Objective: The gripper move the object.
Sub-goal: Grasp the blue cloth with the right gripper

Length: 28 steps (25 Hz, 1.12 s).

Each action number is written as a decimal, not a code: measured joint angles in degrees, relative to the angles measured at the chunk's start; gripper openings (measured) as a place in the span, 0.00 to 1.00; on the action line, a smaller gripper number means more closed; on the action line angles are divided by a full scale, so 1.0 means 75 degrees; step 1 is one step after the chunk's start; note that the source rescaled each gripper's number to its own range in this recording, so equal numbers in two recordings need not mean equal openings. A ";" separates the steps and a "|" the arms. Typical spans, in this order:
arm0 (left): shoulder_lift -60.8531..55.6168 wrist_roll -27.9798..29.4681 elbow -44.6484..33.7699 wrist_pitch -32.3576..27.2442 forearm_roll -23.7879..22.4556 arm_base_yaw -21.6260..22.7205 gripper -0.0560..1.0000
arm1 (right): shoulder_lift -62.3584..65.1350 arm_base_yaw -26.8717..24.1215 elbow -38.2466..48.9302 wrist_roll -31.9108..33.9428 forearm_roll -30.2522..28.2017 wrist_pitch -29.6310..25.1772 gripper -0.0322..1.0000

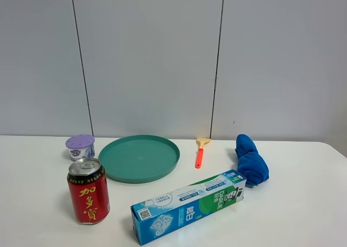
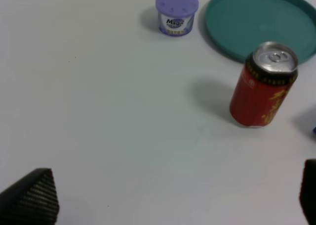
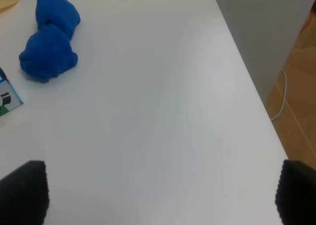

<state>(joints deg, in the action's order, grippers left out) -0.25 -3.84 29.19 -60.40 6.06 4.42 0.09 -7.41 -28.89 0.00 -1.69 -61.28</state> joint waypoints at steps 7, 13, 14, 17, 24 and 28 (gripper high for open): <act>0.0000 0.0000 0.0000 0.0000 0.0000 0.0000 1.00 | -0.1585 0.0000 0.0000 0.0000 0.0178 0.0005 0.88; 0.0000 0.0000 0.0000 0.0000 0.0000 0.0000 1.00 | -0.3597 0.0000 -0.0496 0.0056 0.0854 0.0138 0.88; 0.0000 0.0000 0.0000 0.0000 0.0000 0.0000 1.00 | -0.3954 0.0000 -0.0815 0.0060 0.0972 0.0249 0.88; 0.0000 0.0000 0.0000 0.0000 0.0000 0.0000 1.00 | -0.5021 0.0000 -0.1995 0.0066 0.1151 0.0391 0.88; 0.0000 0.0000 0.0000 0.0000 0.0000 0.0000 1.00 | -0.7694 0.0000 -0.5019 0.0066 0.1175 -0.0147 0.88; 0.0000 0.0000 0.0000 0.0000 0.0006 0.0000 1.00 | -0.9247 0.0000 -0.6448 0.0066 0.1177 -0.0508 0.88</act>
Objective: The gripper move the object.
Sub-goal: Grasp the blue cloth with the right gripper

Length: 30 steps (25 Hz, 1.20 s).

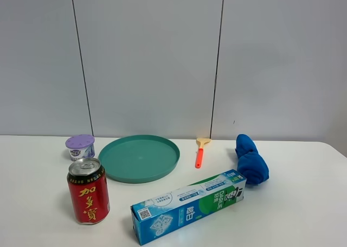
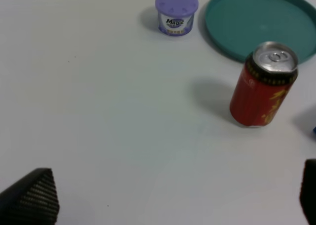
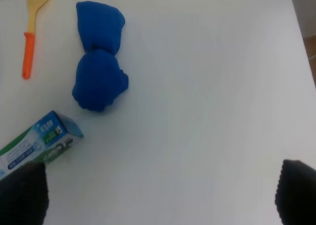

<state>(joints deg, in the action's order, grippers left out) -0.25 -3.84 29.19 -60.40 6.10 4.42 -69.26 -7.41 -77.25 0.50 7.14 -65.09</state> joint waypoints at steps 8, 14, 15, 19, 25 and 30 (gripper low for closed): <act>0.0000 0.0000 0.0000 0.0000 0.0000 0.0000 1.00 | -0.2529 0.0000 -0.1860 0.0046 0.0029 -0.0505 0.88; 0.0000 0.0000 0.0000 0.0000 0.0000 0.0000 1.00 | -0.4131 0.0245 -0.2478 0.0262 0.0296 -0.0538 0.88; 0.0000 0.0000 0.0000 0.0000 0.0000 0.0000 1.00 | -0.4352 0.0379 -0.2527 0.0265 0.0380 -0.0509 0.88; 0.0000 0.0000 0.0000 0.0000 0.0000 0.0000 1.00 | -0.5059 0.1143 -0.2560 0.0495 0.0382 -0.0058 0.88; 0.0000 0.0000 0.0000 0.0000 0.0000 0.0000 1.00 | -0.5940 0.2145 -0.2565 0.1380 -0.0136 0.0800 0.88; 0.0000 0.0000 0.0000 0.0000 0.0000 0.0000 1.00 | -0.6540 0.2424 -0.2569 0.2247 -0.0952 0.1125 0.88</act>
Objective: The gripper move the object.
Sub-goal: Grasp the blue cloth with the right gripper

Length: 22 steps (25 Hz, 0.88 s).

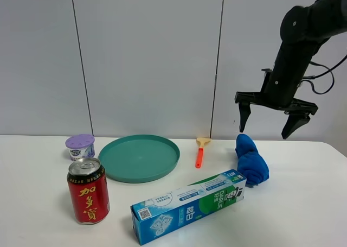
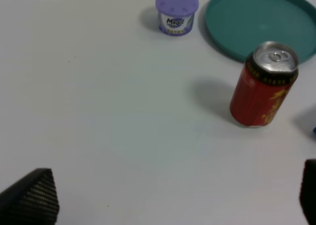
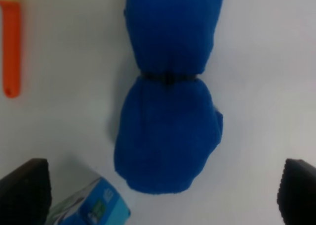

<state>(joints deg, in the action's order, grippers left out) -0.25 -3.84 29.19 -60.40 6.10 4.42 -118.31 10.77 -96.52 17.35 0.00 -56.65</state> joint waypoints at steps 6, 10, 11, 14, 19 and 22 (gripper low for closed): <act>0.0000 0.0000 0.0000 0.0000 0.0000 0.0000 1.00 | -0.0390 0.0009 -0.0088 0.0316 -0.0141 0.0307 0.88; 0.0000 0.0000 0.0000 0.0000 0.0000 0.0000 1.00 | -0.0606 0.0009 -0.0110 0.0388 -0.0141 0.0600 0.88; 0.0000 0.0000 0.0000 0.0000 0.0000 0.0000 1.00 | -0.0654 0.0009 -0.0118 0.0393 -0.0141 0.0665 0.88; 0.0000 0.0000 0.0000 0.0000 0.0000 0.0000 1.00 | -0.0791 0.0009 -0.0128 0.0397 -0.0141 0.0900 0.88; 0.0000 0.0000 0.0000 0.0000 0.0000 0.0000 1.00 | -0.1052 0.0009 -0.0128 0.0402 -0.0134 0.1072 0.84; 0.0000 0.0000 0.0000 0.0000 0.0000 0.0000 1.00 | -0.1272 0.0009 -0.0128 0.0402 -0.0134 0.1095 0.84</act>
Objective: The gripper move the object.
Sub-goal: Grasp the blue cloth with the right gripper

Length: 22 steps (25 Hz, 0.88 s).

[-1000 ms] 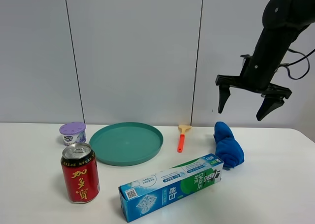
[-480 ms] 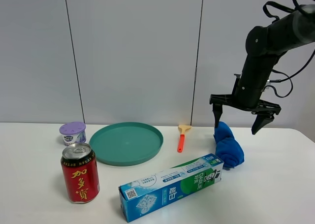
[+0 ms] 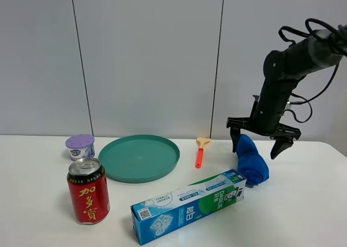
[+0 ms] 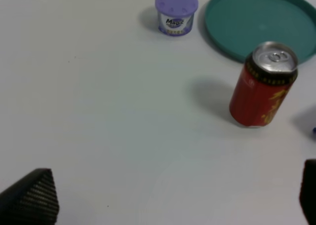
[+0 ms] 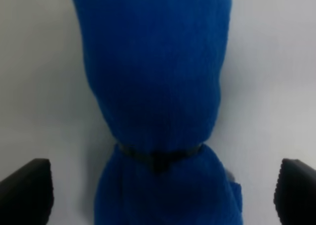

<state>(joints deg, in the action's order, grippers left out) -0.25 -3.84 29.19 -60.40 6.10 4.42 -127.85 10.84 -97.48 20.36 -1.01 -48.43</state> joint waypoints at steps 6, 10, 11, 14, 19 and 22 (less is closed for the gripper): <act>0.0000 0.0000 0.0000 0.0000 0.0000 0.0000 1.00 | -0.0399 0.0000 0.0000 0.0000 0.0000 0.0154 0.83; 0.0000 0.0000 0.0000 0.0000 0.0000 0.0000 1.00 | -0.0496 0.0000 0.0000 0.0000 0.0037 0.0390 0.81; 0.0000 0.0000 0.0000 0.0000 0.0000 0.0000 1.00 | -0.0516 0.0000 0.0000 0.0000 0.0076 0.0422 0.81; 0.0000 0.0000 0.0000 0.0000 0.0000 0.0000 1.00 | -0.0594 0.0000 0.0000 0.0000 0.0134 0.0520 0.80; 0.0000 0.0000 0.0000 0.0000 0.0000 0.0000 1.00 | -0.0603 0.0000 0.0000 0.0000 0.0134 0.0519 0.41; 0.0000 0.0000 0.0000 0.0000 0.0000 0.0000 1.00 | -0.0616 0.0000 0.0000 0.0000 0.0134 0.0424 0.07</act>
<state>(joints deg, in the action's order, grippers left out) -0.25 -3.84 29.19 -60.40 6.10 4.42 -132.47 10.84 -97.48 20.36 0.00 -45.26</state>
